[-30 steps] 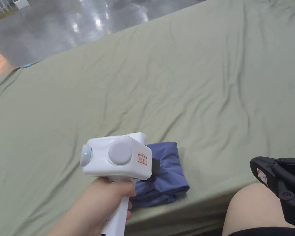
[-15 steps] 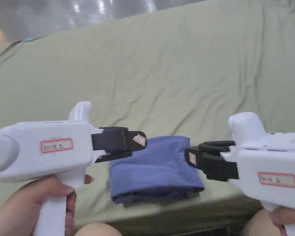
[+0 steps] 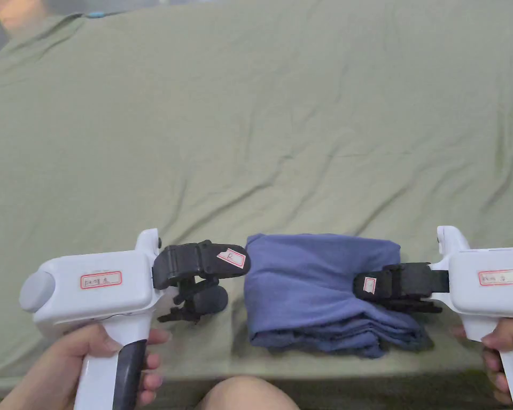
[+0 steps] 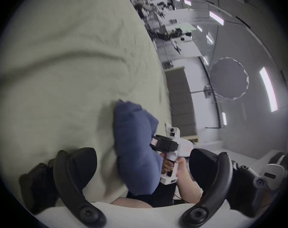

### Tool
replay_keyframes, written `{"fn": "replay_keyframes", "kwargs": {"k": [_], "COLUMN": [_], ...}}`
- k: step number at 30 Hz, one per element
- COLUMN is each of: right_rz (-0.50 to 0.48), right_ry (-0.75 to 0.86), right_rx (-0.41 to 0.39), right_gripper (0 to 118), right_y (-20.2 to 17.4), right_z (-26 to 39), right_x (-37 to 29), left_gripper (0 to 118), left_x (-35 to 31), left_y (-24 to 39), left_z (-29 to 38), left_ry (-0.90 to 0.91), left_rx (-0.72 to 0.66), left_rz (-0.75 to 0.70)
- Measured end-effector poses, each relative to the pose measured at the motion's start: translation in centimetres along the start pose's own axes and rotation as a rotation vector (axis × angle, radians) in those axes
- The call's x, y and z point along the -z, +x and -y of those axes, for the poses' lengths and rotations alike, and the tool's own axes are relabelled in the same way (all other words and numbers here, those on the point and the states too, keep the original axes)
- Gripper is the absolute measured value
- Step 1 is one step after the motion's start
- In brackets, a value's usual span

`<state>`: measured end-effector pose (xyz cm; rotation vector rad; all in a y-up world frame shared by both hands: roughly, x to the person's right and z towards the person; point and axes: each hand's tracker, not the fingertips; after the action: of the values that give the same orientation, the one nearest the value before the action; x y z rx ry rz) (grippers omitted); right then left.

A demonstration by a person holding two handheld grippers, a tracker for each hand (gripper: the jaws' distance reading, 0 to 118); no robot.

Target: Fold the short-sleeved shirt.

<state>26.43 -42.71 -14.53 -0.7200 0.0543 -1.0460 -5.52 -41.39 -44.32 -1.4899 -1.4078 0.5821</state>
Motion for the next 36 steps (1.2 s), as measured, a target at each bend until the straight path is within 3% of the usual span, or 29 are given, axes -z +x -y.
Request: {"fn": "replay_keyframes", "kwargs": {"k": [5,6,7,8,11,14,17,19,22,24,27,29,32,35,36], "right_rz": [0.002,0.005,0.004,0.002,-0.057,-0.136,-0.113,-0.064,-0.097,-0.099,-0.011,-0.001,0.03,0.101,0.141], "right_ry": [0.036,0.036,0.031,0.034,0.083,0.121,0.116,0.11,0.116,0.118,0.1,0.086,0.08,0.089,0.101], "right_rx": [-0.047,-0.052,-0.053,-0.06,-0.055,-0.097,-0.168,-0.219,-0.22,-0.219,-0.253,-0.241,-0.251,-0.307,-0.329], "right_gripper": [4,4,3,3,3,3,3,3,3,3,3,3,3,3,3], "right_y": [-0.5,-0.9,-1.2,-1.3,-2.8,-4.5,-7.0,-8.8,-10.3,-11.2,-12.1,-12.6,-13.2,-14.3,-14.7], "right_z": [0.8,1.0,1.0,1.1,1.7,1.7,1.9,2.5,3.5,4.0,4.4,4.7,4.7,4.4,4.3], "right_x": [-0.4,-0.6,-0.8,-1.3,-2.9,-4.6,-5.6,-5.8,-5.5,-4.7,-3.5,-2.6,-2.1,-2.1,-2.4], "left_gripper": [118,110,80,22,21,21,21,21,21,21,21,21,21,22,43], "left_x": [6.1,6.6,6.7,6.8,4.7,-0.3,-8.3,-14.8,-22.1,-25.6,-30.0,-32.2,-34.4,-36.0,-36.3], "left_y": [0.1,1.0,1.8,2.1,2.4,3.4,4.2,2.9,1.2,0.4,-2.0,-3.9,-5.6,-6.1,-6.0], "left_z": [-2.3,-2.7,-2.5,-2.6,-2.5,-3.3,-4.7,-7.5,-10.9,-12.9,-15.7,-16.8,-17.1,-15.9,-15.2], "left_ry": [-0.126,-0.118,-0.093,-0.113,-0.136,-0.111,-0.112,-0.096,-0.123,-0.098,-0.164,-0.155,-0.053,0.035,0.097], "left_rx": [0.105,0.143,0.174,0.233,0.234,0.308,0.371,0.363,0.383,0.393,0.442,0.383,0.363,0.252,0.238], "left_rz": [-0.086,-0.134,-0.182,-0.288,-0.259,-0.359,-0.493,-0.652,-0.941,-1.152,-1.451,-1.602,-1.72,-1.626,-1.631]}}
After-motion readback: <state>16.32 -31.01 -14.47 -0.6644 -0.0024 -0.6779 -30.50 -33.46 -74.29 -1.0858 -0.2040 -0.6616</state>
